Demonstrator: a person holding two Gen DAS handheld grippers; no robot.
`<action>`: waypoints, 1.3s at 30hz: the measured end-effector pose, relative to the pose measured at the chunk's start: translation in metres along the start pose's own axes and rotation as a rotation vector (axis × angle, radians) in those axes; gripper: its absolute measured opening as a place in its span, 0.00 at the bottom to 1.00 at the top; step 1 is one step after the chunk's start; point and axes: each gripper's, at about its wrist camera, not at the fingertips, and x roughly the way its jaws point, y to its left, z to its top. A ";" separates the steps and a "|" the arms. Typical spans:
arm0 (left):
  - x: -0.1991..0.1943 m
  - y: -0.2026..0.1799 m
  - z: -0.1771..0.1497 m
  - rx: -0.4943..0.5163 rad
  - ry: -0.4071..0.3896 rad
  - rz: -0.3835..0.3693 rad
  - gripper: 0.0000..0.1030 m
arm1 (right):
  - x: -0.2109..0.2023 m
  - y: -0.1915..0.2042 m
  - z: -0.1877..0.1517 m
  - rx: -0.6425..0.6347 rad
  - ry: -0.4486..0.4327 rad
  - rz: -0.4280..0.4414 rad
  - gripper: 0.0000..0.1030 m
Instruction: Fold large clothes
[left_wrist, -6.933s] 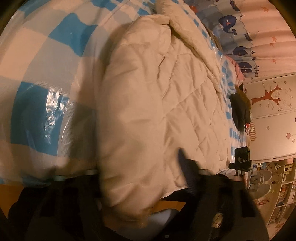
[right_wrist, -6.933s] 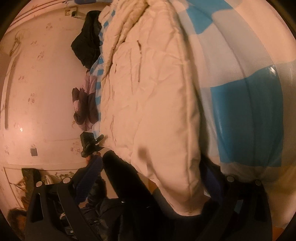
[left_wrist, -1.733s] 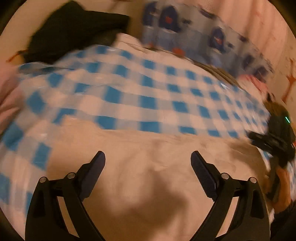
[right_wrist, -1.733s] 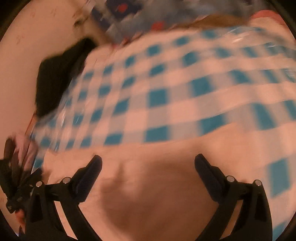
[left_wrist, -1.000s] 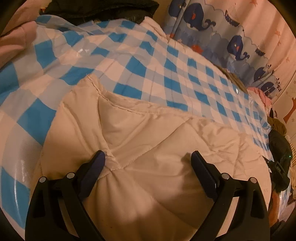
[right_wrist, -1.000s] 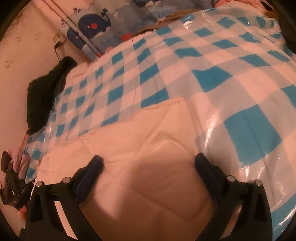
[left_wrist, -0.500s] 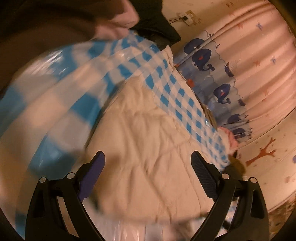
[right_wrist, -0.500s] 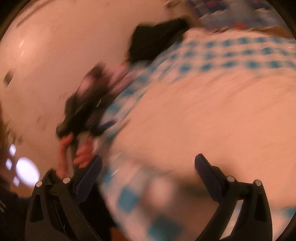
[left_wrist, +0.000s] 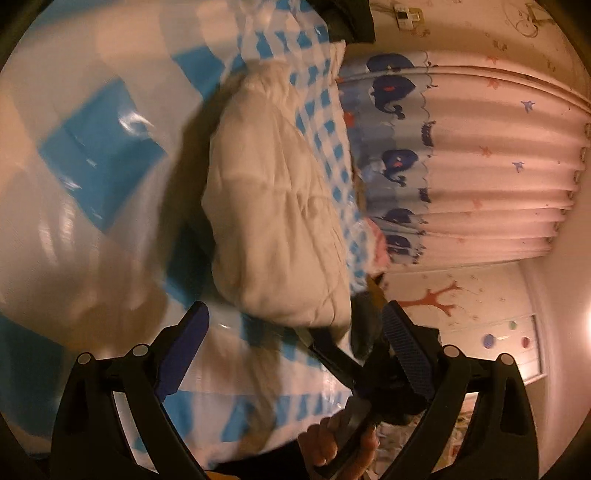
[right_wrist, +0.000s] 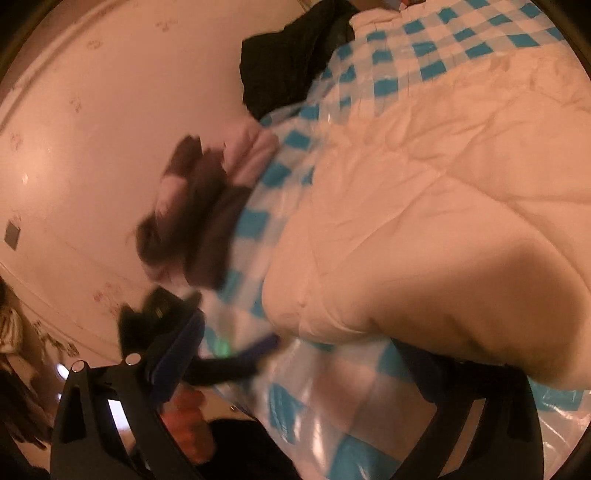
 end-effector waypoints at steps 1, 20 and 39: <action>0.007 -0.001 -0.002 -0.003 0.021 -0.013 0.89 | -0.001 0.001 0.004 0.013 -0.006 0.009 0.93; 0.096 -0.009 0.013 -0.048 -0.126 0.156 0.86 | -0.117 -0.019 0.050 -0.254 -0.139 -0.602 0.94; 0.096 0.000 0.031 -0.081 -0.107 0.175 0.71 | -0.253 -0.129 -0.004 0.271 -0.257 -0.253 0.95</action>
